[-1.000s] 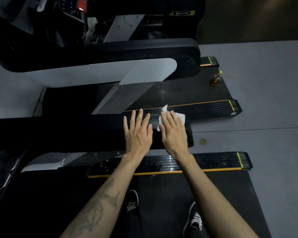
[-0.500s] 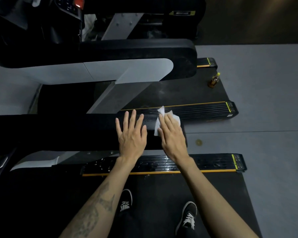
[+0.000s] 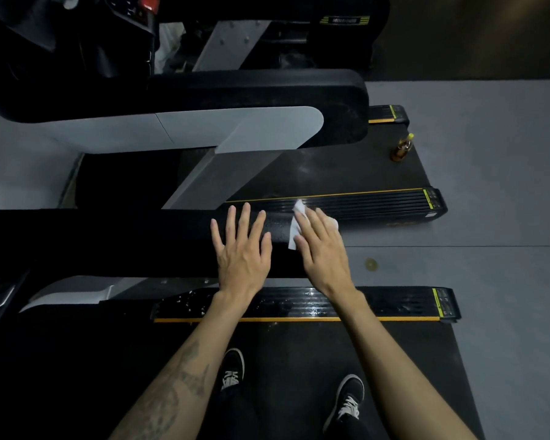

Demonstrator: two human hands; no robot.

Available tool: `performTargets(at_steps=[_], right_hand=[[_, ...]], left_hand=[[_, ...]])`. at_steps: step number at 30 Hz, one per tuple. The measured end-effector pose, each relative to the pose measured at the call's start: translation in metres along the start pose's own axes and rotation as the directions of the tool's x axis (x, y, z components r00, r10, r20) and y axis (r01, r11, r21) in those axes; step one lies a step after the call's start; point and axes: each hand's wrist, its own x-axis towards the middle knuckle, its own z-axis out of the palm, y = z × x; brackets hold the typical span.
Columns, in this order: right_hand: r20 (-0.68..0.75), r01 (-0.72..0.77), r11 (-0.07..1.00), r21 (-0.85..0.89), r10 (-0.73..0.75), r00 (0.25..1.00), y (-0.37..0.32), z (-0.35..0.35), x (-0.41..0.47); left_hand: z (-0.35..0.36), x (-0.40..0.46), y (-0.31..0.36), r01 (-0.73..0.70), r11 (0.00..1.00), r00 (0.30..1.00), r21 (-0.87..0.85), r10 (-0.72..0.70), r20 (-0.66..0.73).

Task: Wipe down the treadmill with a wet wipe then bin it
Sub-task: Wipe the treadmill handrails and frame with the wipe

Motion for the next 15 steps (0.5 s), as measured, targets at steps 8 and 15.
performTargets(at_steps=[8,15], right_hand=[[0.066,-0.34,0.933,-0.116,0.349,0.935,-0.014,0.004,0.059],[-0.008,-0.15,0.974,0.168,0.154,0.988,0.006,-0.007,0.01]], left_hand=[[0.002,0.0,0.002,0.015,1.0,1.0,0.009,-0.015,0.005],[0.001,0.001,0.003,0.023,1.0,1.0,0.007,-0.023,0.001]])
